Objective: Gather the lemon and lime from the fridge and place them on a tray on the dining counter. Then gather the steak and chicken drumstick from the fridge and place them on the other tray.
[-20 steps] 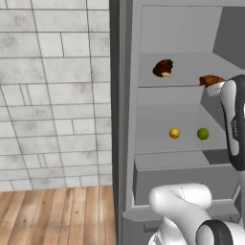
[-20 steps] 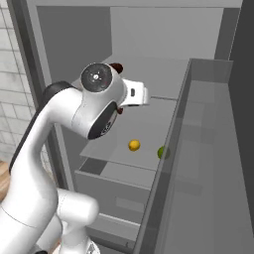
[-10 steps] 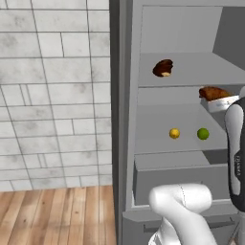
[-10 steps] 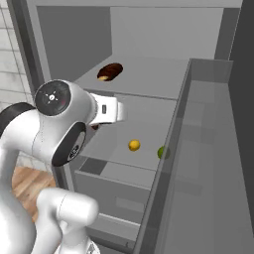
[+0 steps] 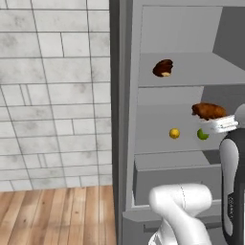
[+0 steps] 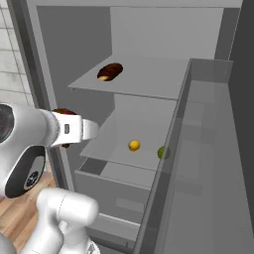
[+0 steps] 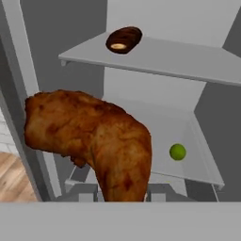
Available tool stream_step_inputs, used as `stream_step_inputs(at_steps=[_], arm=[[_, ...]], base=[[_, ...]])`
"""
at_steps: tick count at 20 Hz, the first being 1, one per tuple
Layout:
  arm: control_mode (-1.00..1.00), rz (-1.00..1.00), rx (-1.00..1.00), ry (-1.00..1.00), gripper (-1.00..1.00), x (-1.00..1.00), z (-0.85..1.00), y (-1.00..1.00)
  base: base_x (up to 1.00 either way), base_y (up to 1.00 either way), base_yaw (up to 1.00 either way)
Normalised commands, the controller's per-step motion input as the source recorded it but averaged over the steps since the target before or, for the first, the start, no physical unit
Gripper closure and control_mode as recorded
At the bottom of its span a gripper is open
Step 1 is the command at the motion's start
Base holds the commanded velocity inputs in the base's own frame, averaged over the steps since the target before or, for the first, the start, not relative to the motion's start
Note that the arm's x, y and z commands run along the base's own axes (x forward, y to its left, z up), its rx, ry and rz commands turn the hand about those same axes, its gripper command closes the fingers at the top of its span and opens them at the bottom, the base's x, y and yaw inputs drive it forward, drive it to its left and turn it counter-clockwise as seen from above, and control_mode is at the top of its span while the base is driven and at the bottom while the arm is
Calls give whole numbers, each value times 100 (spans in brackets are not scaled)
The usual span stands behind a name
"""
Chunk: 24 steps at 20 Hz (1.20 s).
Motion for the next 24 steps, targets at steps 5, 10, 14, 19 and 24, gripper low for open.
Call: stream_step_inputs(at_steps=[5,10,14,19,24], arm=[[100,1,-5,0,100,-22,-19,17],[100,0,0,0,100,0,0,0],[100,0,0,0,100,0,0,0],[100,0,0,0,100,0,0,0],[100,0,0,0,100,0,0,0]], base=[[-21,14,2],[-61,60,13],[-56,87,25],[-33,97,37],[-10,89,46]])
